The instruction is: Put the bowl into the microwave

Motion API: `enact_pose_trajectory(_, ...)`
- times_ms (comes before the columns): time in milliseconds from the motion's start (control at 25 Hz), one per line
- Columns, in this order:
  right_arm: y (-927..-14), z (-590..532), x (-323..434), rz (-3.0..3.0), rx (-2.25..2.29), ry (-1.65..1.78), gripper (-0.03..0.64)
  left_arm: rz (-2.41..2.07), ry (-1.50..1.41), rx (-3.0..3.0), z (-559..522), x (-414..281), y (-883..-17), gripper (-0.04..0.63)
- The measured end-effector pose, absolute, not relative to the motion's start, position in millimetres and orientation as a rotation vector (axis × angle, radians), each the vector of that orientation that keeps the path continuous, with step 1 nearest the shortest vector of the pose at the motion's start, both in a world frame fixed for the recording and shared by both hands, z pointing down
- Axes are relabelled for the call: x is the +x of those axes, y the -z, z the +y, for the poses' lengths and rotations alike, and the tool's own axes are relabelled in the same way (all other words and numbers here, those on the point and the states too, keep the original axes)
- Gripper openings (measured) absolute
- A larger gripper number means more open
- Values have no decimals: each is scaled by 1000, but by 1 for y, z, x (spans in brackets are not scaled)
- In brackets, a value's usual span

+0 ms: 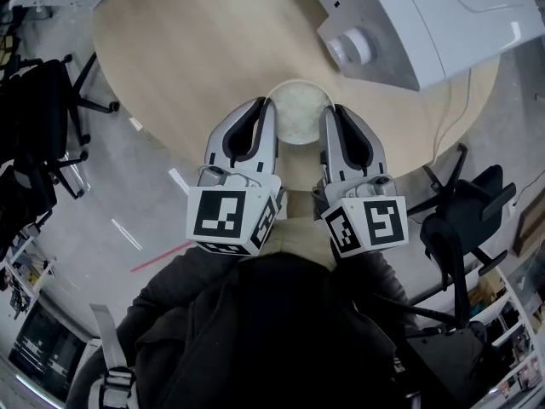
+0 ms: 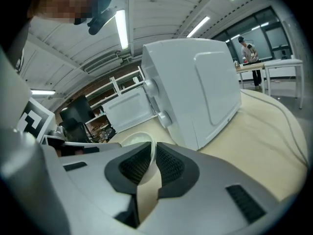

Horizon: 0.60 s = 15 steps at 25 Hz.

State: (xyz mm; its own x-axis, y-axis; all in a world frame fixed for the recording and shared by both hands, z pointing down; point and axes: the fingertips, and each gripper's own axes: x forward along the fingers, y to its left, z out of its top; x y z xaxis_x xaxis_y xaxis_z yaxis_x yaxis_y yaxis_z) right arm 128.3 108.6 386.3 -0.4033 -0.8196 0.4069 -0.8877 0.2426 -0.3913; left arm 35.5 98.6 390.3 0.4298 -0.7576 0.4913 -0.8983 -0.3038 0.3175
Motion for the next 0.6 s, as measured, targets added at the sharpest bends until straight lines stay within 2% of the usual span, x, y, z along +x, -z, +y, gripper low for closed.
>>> enact_pose_trajectory(600,-330,113,93,-2582,1429,-817,37,-1667,-275,2056,122,-1,-330,31)
